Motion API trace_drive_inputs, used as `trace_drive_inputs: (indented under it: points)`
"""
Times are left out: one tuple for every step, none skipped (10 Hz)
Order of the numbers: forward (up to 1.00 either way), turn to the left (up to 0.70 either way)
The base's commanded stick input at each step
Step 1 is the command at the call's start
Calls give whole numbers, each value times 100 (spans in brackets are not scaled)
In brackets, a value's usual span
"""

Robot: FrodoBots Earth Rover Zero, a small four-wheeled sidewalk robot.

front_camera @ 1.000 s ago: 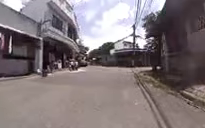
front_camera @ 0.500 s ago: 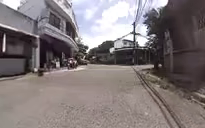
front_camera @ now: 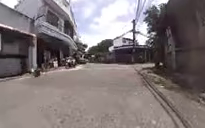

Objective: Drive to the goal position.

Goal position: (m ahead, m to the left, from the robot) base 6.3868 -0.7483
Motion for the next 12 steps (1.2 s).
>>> trace_drive_inputs:
  points:
    - [70, 0]
    - [70, 0]
    - [70, 0]
    - [70, 0]
    - [70, 0]
    - [70, 0]
    - [70, 0]
    - [70, 0]
    - [70, 0]
    - [70, 0]
    - [70, 0]
    - [70, 0]
